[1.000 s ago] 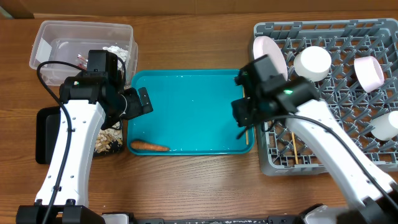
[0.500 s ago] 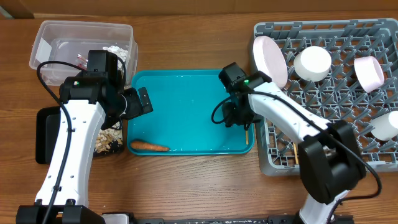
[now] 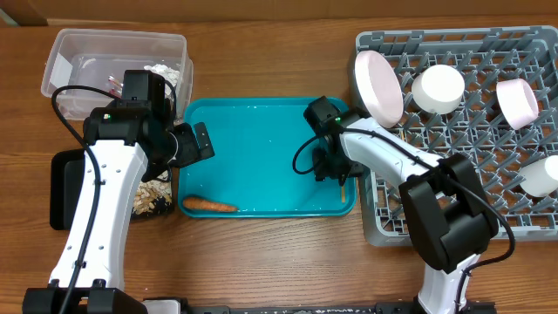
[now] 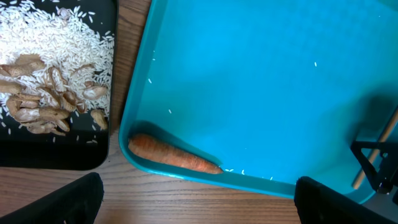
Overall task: Sort waste into correct bins and load items into the dishwasher
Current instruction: 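Reach the right gripper to the second chopstick on the teal tray and grasp it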
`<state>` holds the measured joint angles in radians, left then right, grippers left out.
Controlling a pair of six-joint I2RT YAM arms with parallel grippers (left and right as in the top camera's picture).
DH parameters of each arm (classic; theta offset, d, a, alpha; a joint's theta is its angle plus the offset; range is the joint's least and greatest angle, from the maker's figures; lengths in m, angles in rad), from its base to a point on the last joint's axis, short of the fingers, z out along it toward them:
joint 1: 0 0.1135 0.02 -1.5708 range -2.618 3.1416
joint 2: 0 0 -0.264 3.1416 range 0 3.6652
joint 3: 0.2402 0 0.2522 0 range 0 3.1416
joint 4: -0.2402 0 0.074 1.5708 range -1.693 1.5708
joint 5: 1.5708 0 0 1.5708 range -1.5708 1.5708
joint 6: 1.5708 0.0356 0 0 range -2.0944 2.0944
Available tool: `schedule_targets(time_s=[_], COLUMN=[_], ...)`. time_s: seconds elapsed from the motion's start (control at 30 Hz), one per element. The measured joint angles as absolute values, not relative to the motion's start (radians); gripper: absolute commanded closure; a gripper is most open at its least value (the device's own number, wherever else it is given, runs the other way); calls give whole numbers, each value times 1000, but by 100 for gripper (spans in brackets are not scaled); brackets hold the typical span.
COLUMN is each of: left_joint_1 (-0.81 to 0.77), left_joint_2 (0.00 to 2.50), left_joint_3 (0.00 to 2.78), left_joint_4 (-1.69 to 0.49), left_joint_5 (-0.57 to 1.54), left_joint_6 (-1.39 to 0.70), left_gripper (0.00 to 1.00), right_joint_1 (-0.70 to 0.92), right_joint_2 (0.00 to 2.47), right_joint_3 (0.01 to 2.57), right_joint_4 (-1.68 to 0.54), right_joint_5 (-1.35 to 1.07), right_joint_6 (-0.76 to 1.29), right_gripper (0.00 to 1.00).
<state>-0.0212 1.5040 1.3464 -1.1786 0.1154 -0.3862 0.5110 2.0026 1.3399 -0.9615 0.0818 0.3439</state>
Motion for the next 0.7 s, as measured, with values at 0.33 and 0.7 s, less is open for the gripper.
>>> schedule_targets(time_s=[0.33,0.7], left_joint_1=[-21,-21], left_joint_2=[1504,1504], left_joint_3=[1346,1346], left_joint_4=[-1178,-1178], left_joint_5=[115,115], left_joint_6=[-386,-386], left_gripper=[0,0], right_joint_1=[513,513], right_joint_2=[1998,1997], right_joint_3=[1332,1327], right_joint_4=[-955,-961], right_joint_5=[93,42], right_joint_6=[372,370], right_gripper=[71,96])
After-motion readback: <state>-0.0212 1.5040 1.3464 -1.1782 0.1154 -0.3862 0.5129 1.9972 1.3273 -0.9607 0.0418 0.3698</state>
